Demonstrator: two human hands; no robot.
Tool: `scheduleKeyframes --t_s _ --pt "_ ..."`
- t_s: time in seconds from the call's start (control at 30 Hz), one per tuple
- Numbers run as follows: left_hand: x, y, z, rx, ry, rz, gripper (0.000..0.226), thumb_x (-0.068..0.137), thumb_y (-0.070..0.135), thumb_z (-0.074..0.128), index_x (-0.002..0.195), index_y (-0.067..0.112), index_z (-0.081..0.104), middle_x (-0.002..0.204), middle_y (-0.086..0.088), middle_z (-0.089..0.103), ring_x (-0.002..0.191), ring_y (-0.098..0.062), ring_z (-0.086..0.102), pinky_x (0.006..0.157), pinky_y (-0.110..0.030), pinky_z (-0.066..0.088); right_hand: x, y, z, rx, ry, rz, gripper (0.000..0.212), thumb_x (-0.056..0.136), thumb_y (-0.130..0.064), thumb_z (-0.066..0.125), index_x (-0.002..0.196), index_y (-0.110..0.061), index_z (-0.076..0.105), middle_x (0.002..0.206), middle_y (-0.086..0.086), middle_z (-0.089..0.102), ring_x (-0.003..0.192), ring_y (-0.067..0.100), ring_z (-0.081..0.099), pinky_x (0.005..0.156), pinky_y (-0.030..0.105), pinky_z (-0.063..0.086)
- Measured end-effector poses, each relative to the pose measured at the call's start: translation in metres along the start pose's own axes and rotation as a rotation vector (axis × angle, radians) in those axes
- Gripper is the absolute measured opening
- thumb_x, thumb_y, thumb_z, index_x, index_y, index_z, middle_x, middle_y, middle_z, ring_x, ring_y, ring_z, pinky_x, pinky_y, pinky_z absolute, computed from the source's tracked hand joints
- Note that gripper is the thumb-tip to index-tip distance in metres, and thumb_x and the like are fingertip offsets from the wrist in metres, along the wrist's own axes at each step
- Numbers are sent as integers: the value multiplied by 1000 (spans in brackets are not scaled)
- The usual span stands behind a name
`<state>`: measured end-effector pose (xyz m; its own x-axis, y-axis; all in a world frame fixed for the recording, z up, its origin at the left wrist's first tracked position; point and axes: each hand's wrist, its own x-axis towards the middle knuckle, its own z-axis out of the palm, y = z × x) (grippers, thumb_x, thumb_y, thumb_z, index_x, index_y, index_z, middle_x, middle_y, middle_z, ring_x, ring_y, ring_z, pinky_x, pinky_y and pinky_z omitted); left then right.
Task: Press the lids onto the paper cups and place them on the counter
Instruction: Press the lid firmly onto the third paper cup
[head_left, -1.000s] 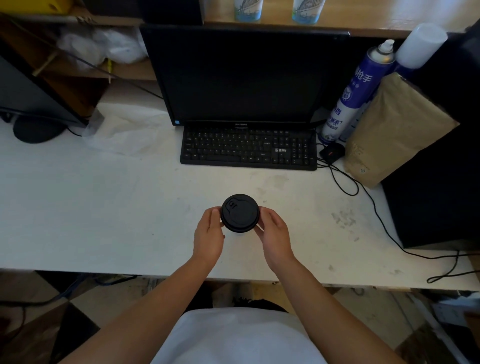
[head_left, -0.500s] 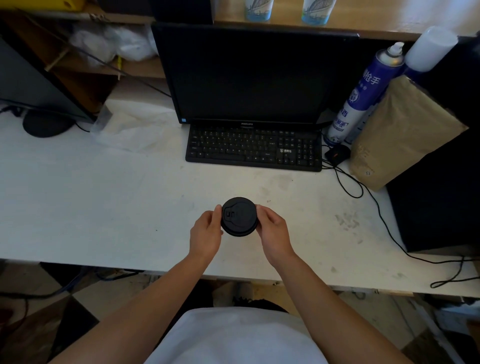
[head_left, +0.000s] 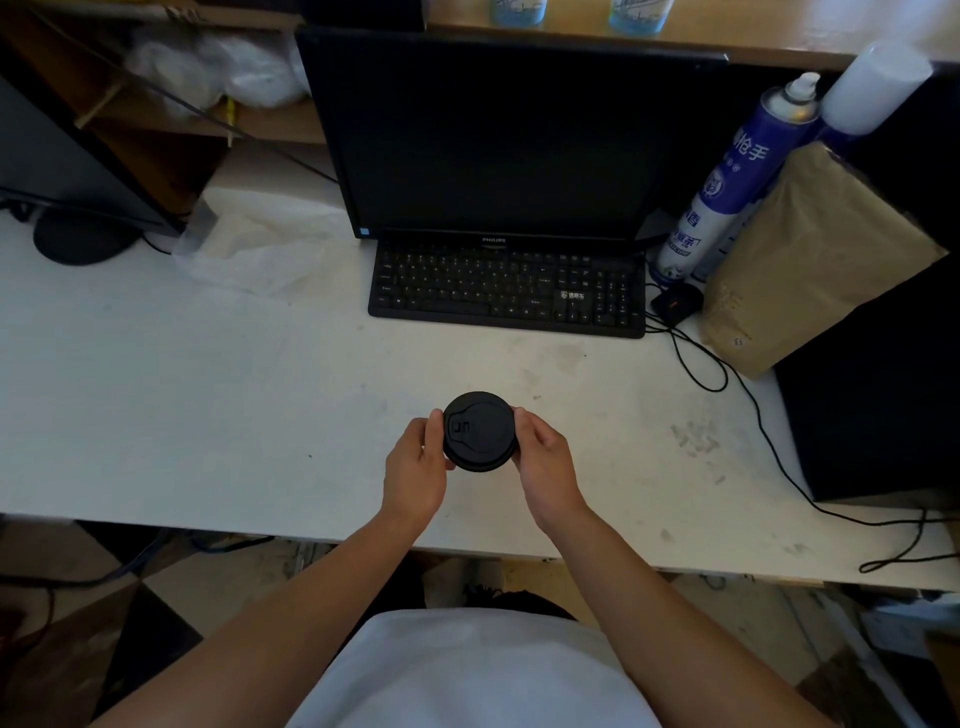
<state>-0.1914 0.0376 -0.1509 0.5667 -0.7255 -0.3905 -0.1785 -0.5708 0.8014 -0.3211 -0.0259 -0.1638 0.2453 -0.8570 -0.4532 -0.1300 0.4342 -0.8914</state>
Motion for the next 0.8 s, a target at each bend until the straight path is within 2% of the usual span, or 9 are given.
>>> scheduleKeyframes --t_s 0.17,0.27,0.33,0.4,0.53,0.63,0.7,0.8 --pt "4 -1 -1 55 4 62 48 106 45 25 106 13 61 96 -1 68 80 -16 70 67 -22 47 5 0 1 -94 -4 4 33 108 -41 41 106 -36 74 110 -8 75 112 16 66 105 46 52" --pt "6 -1 -2 66 2 108 50 106 43 25 105 10 62 95 -5 69 79 -15 69 74 -32 54 7 -1 1 -123 -9 3 36 108 -42 39 110 -32 73 110 -6 74 110 16 66 102 43 54" --pt "8 -2 -4 79 -11 133 50 107 43 24 104 10 62 95 -4 69 78 -16 69 77 -37 55 7 -3 0 -154 -8 -5 38 109 -40 38 114 -27 73 105 -7 73 101 13 65 92 35 55" --pt "9 -3 -6 97 -29 148 50 107 42 23 104 11 62 95 -3 68 78 -17 69 77 -38 55 6 -6 0 -186 -6 -16 39 110 -38 36 116 -24 72 101 -8 71 93 9 62 80 23 49" --pt "11 -5 -8 129 -38 182 49 107 40 22 95 10 59 85 -6 66 73 -17 65 74 -39 53 6 -9 -1 -226 -10 -34 39 110 -34 35 121 -21 71 111 -4 72 101 6 63 77 13 45" --pt "13 -5 -9 182 -34 234 48 108 34 21 90 7 56 80 -11 63 73 -22 60 72 -40 50 8 -10 -2 -266 -17 -45 39 111 -32 35 120 -19 70 111 -4 72 98 0 62 73 4 43" --pt "14 -4 -10 182 -46 249 47 109 32 21 89 7 56 79 -10 62 72 -21 59 70 -38 49 10 -10 -3 -283 -23 -62 39 111 -32 34 119 -17 70 111 -2 72 100 6 63 74 4 44" --pt "16 -4 -12 184 -61 268 44 108 32 23 87 11 54 78 -6 60 70 -17 57 69 -37 49 13 -8 -4 -294 -39 -82 39 111 -30 34 120 -16 69 115 0 72 106 14 64 81 13 47"
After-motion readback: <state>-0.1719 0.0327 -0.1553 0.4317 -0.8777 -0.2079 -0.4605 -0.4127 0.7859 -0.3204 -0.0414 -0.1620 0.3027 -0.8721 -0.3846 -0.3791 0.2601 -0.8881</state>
